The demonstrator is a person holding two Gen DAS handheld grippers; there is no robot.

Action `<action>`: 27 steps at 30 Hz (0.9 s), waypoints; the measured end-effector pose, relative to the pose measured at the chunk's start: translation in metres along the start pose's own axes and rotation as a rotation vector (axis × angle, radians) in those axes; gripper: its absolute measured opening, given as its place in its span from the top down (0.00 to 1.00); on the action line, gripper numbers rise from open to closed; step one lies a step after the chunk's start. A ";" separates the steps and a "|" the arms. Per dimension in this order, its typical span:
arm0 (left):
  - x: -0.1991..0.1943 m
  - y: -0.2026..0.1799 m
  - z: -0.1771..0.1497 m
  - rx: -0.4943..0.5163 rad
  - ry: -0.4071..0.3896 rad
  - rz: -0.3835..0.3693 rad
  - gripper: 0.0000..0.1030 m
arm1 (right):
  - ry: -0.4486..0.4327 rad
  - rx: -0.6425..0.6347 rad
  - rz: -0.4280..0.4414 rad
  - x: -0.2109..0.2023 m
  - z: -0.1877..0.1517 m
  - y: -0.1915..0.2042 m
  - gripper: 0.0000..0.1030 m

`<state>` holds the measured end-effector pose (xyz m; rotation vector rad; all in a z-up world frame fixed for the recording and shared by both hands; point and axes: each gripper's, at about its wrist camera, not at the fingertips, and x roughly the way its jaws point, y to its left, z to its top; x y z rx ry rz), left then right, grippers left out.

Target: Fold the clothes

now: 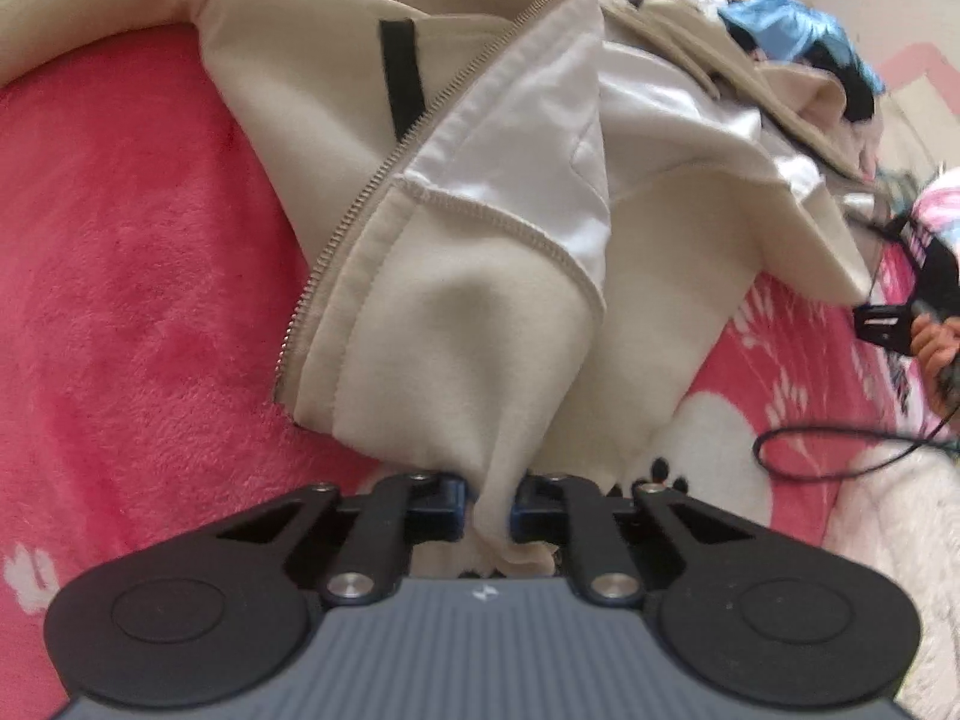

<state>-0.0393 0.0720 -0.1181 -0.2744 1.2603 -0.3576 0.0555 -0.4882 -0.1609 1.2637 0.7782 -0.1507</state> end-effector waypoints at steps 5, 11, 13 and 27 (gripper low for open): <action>-0.014 0.012 -0.005 -0.058 -0.011 -0.062 0.91 | -0.041 -0.058 0.044 -0.013 0.006 0.005 0.97; -0.049 0.021 0.007 -0.046 0.006 -0.118 0.92 | -0.115 -0.169 0.060 -0.073 0.012 0.032 0.99; -0.063 0.020 0.012 -0.016 0.007 -0.113 0.92 | -0.128 -0.205 0.042 -0.095 0.016 0.037 0.99; -0.056 0.068 0.003 0.016 0.156 0.046 0.78 | -0.049 0.125 -0.120 -0.096 -0.021 -0.027 0.82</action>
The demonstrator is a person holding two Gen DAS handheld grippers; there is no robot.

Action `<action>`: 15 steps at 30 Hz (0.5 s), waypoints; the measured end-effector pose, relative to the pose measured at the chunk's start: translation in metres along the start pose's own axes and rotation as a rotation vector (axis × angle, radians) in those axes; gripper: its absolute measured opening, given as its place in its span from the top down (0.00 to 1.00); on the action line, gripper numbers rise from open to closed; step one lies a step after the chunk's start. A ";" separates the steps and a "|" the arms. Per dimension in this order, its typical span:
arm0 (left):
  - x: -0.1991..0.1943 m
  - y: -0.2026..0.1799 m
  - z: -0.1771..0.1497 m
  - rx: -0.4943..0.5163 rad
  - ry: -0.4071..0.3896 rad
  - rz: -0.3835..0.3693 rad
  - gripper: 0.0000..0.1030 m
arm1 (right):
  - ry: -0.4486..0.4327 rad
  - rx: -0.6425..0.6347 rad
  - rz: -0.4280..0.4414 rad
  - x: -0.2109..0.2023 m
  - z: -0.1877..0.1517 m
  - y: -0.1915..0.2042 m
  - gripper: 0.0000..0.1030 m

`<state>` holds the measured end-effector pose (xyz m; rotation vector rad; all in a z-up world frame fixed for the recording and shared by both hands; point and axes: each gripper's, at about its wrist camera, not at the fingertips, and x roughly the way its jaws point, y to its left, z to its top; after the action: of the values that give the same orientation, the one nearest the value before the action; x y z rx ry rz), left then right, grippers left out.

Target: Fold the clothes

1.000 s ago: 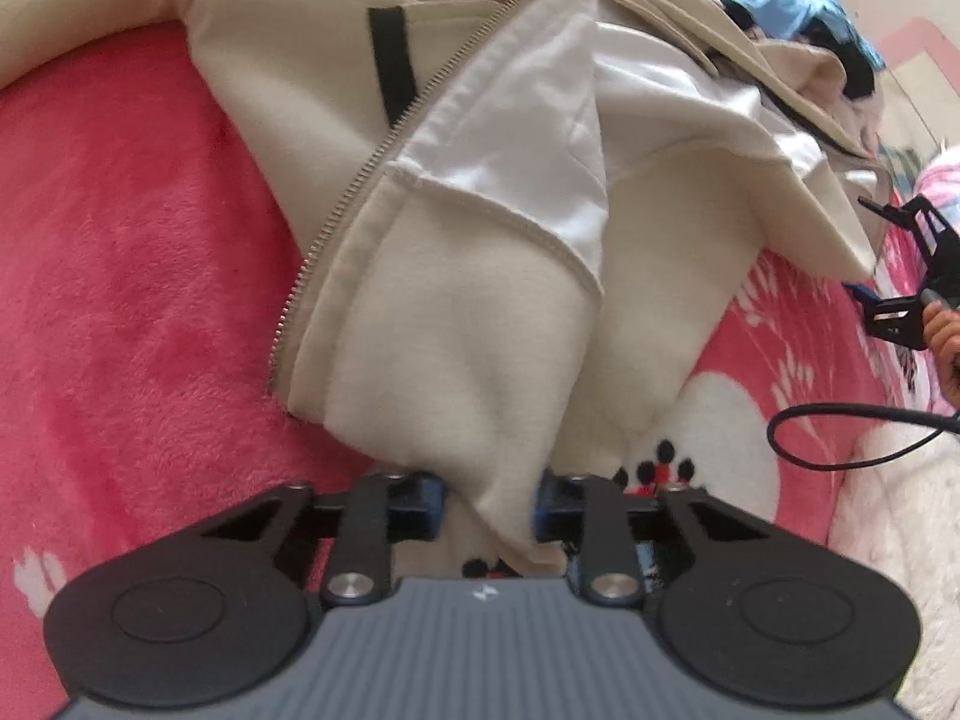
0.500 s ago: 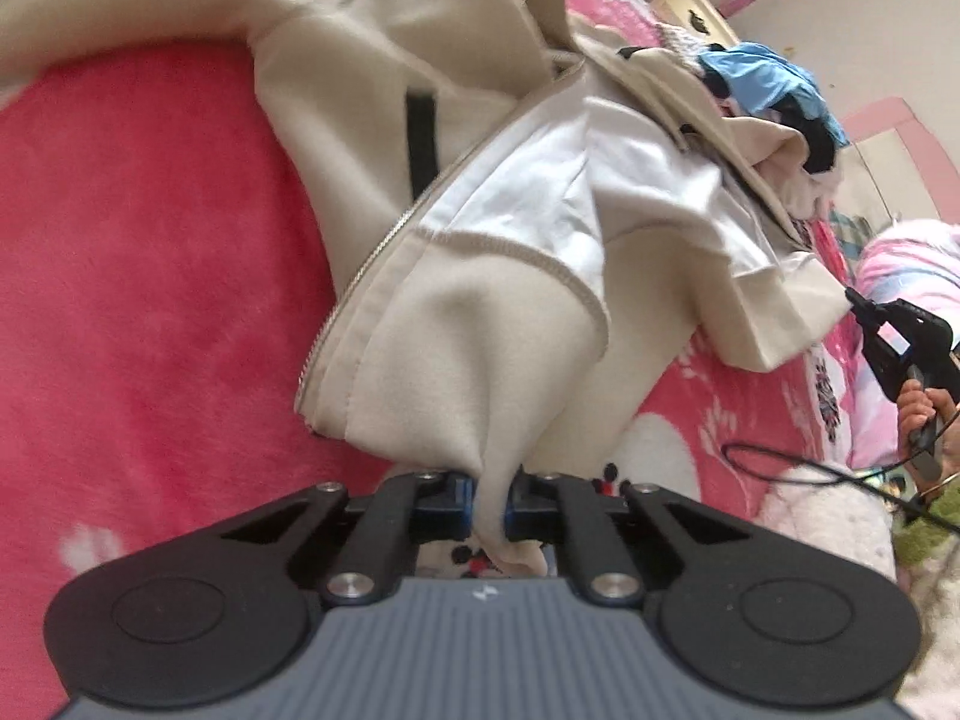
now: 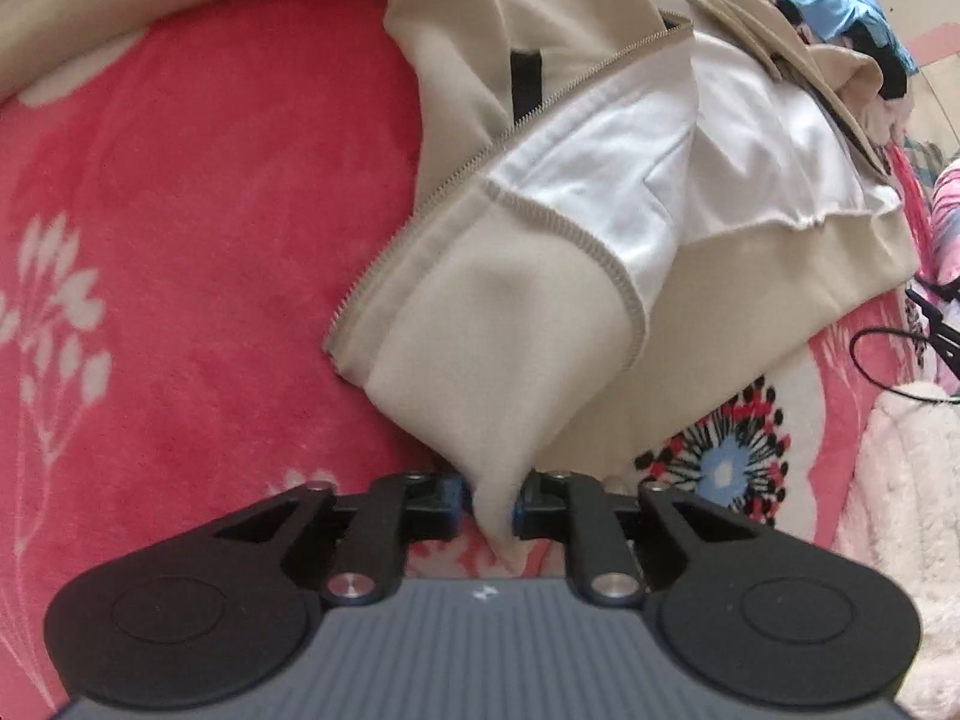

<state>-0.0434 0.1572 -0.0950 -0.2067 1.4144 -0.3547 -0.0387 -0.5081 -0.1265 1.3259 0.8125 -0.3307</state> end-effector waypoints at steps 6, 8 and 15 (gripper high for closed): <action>0.005 -0.013 -0.004 0.071 -0.031 -0.004 0.51 | 0.111 -0.066 0.058 -0.010 -0.062 0.034 0.48; 0.007 -0.017 -0.007 0.093 -0.046 0.000 0.47 | 0.162 -0.081 0.072 -0.003 -0.085 0.045 0.45; 0.006 -0.013 -0.020 0.076 -0.103 -0.003 0.45 | 0.168 -0.198 -0.065 0.035 -0.150 0.053 0.42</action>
<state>-0.0639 0.1438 -0.0992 -0.1623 1.2967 -0.3943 -0.0305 -0.3459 -0.1157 1.1544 1.0046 -0.1858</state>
